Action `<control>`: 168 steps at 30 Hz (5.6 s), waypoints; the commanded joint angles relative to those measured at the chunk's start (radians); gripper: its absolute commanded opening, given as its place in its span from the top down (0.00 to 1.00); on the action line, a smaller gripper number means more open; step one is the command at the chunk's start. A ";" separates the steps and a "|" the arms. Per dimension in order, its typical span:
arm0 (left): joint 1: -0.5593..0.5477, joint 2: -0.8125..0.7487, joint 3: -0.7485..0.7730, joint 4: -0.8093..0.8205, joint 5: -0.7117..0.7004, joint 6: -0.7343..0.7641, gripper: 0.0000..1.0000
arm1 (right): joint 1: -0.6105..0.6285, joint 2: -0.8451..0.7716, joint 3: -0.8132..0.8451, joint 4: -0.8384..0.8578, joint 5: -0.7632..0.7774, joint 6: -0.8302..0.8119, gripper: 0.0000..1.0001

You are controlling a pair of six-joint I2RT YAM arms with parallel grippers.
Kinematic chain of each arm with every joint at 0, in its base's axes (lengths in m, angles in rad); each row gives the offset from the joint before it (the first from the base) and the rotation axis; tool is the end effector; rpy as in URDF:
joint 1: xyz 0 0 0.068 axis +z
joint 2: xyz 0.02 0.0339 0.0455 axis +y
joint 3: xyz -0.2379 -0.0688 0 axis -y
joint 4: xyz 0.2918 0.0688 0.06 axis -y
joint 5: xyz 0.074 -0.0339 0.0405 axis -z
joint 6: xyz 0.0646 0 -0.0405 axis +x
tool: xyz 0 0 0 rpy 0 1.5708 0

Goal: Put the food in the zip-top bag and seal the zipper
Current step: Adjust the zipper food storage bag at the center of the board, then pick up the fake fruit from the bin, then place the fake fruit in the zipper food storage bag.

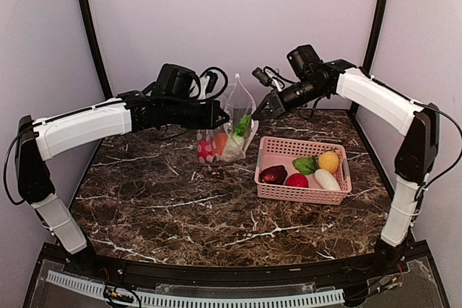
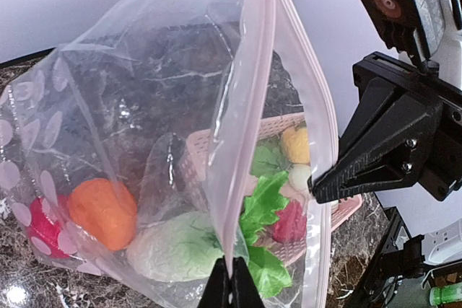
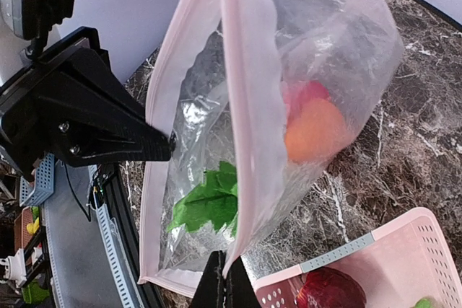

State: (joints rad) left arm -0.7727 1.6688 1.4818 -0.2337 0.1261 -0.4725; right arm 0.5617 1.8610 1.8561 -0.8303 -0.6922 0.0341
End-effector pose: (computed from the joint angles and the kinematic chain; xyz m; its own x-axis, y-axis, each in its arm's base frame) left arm 0.3289 -0.3320 0.2986 -0.6130 -0.0330 -0.7894 0.5568 0.6909 -0.4612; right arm 0.3701 0.2816 0.3083 -0.6535 -0.3802 -0.6545 -0.7507 0.4367 0.4958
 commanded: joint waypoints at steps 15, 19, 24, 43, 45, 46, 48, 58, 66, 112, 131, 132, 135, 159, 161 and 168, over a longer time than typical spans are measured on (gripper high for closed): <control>0.012 -0.173 0.130 -0.175 -0.197 0.144 0.99 | -0.005 0.065 0.219 0.024 -0.362 0.045 0.96; 0.012 -0.105 0.190 -0.248 -0.096 0.118 0.99 | -0.006 0.047 0.225 0.034 -0.380 0.044 0.96; 0.014 -0.117 0.181 -0.257 -0.186 0.160 0.99 | -0.009 0.046 0.222 0.033 -0.407 0.045 0.89; 0.070 -0.144 0.275 -0.426 -0.292 0.323 0.99 | -0.260 -0.172 0.015 -0.062 -0.288 -0.274 0.41; 0.070 -0.131 0.274 -0.437 -0.248 0.320 0.99 | -0.279 -0.188 -0.048 -0.077 -0.224 -0.339 0.41; 0.070 -0.127 0.268 -0.436 -0.205 0.317 0.99 | -0.285 -0.197 -0.086 -0.080 -0.191 -0.359 0.41; 0.070 -0.108 0.249 -0.419 -0.148 0.296 0.99 | -0.290 -0.209 -0.149 -0.081 -0.150 -0.386 0.41; 0.069 0.067 0.248 -0.390 0.093 0.189 0.99 | -0.289 -0.202 -0.369 -0.096 -0.040 -0.494 0.41; 0.065 0.063 0.251 -0.410 0.158 0.174 0.99 | -0.261 -0.154 -0.442 -0.104 0.011 -0.550 0.41; -0.016 0.108 0.262 -0.482 0.115 0.207 0.99 | -0.151 0.019 -0.463 -0.198 0.254 -0.468 0.34; -0.017 0.107 0.254 -0.471 0.117 0.203 0.99 | -0.143 0.080 -0.469 -0.212 0.229 -0.465 0.35; -0.016 0.108 0.253 -0.471 0.118 0.202 0.99 | -0.143 0.078 -0.466 -0.210 0.231 -0.463 0.38; -0.016 0.108 0.253 -0.469 0.117 0.201 0.99 | -0.143 0.065 -0.454 -0.205 0.244 -0.457 0.48; -0.016 0.130 0.262 -0.408 0.124 0.160 0.99 | -0.107 -0.173 -0.107 -0.121 -0.134 -0.379 0.55; -0.016 0.131 0.262 -0.399 0.123 0.154 0.99 | -0.084 -0.165 -0.082 -0.083 -0.182 -0.350 0.54; -0.016 0.116 0.254 -0.350 0.121 0.118 0.99 | -0.013 -0.107 -0.035 0.001 -0.332 -0.263 0.54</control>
State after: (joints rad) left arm -0.7929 1.8030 1.7386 -0.6224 0.2459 -0.3267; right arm 0.5171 1.7126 1.7897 -0.9020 -0.8997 -0.2985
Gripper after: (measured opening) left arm 0.010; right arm 0.546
